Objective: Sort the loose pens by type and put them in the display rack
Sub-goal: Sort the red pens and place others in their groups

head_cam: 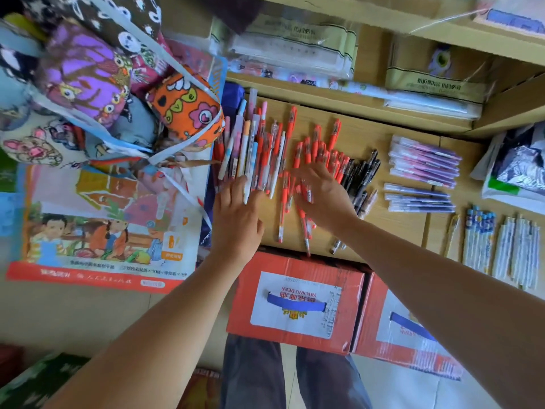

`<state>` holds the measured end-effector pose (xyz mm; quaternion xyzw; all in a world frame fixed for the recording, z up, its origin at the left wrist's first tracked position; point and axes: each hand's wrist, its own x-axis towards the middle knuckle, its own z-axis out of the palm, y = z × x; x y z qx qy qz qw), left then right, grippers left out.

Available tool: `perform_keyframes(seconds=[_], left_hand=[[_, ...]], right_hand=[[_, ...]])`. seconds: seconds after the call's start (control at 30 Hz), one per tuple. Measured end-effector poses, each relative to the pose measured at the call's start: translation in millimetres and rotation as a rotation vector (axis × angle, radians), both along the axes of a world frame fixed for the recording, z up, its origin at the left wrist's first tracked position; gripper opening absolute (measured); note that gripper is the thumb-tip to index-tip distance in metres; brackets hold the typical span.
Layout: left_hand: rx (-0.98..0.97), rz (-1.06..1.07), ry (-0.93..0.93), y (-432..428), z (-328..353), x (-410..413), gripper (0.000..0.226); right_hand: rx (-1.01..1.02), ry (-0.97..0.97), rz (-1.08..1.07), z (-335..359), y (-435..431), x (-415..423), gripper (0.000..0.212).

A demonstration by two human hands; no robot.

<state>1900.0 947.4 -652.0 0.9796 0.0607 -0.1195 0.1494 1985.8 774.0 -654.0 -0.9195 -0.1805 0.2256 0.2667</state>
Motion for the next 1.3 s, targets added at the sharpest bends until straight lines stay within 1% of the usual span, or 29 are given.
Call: perform_keyframes(seconds=[0.07, 0.13, 0.17, 0.23, 0.43, 0.5, 0.57, 0.63, 0.7, 0.8, 0.9, 1.1, 1.2, 1.3], left_hand=[[-0.023, 0.016, -0.004, 3.7, -2.7, -3.5, 0.058], [-0.037, 0.025, 0.022, 5.4, -4.8, -4.9, 0.061], [-0.043, 0.033, 0.03, 5.6, -5.7, -5.0, 0.061], [-0.054, 0.049, 0.021, 6.7, -7.2, -3.6, 0.06], [-0.063, 0.098, -0.067, 9.2, -11.2, 6.7, 0.054], [-0.068, 0.106, -0.071, 10.4, -10.4, 8.9, 0.054], [-0.061, 0.115, -0.068, 12.0, -9.4, 11.5, 0.052], [-0.042, 0.116, -0.066, 13.0, -9.1, 14.7, 0.05], [-0.041, 0.115, -0.066, 13.8, -9.1, 18.9, 0.047], [-0.054, 0.112, -0.028, 14.5, -8.6, 26.3, 0.044], [-0.058, 0.099, 0.028, 13.2, -7.9, 31.9, 0.041], [-0.046, 0.121, 0.021, 11.3, -10.7, 34.6, 0.038], [-0.051, 0.137, 0.037, 11.7, -9.7, 34.9, 0.038], [-0.069, 0.13, 0.062, 10.7, -5.8, 35.8, 0.033]], right_hand=[[-0.118, 0.014, 0.178, -1.2, 15.3, -0.3, 0.053], [-0.292, 0.011, 0.298, -1.7, 23.7, 0.1, 0.057], [-0.35, 0.011, 0.321, -2.1, 24.6, 1.1, 0.055], [-0.372, 0.02, 0.303, -2.2, 23.0, 4.2, 0.051], [-0.261, -0.043, 0.221, -2.5, 36.3, 21.1, 0.044], [-0.284, -0.026, 0.218, -5.9, 45.0, 25.6, 0.041], [-0.302, -0.035, 0.211, -9.6, 49.7, 28.6, 0.034], [-0.293, -0.051, 0.161, -11.0, 50.4, 30.7, 0.024], [-0.322, -0.049, 0.111, -10.9, 49.8, 33.0, 0.019], [-0.375, -0.028, 0.069, -11.5, 49.4, 36.0, 0.024], [-0.366, -0.005, -0.024, -14.8, 45.9, 34.7, 0.027], [-0.374, 0.05, -0.132, -17.5, 54.9, 32.7, 0.03], [-0.393, 0.064, -0.134, -12.5, 59.0, 32.3, 0.029], [-0.459, 0.09, -0.057, -8.4, 59.5, 29.7, 0.025]])
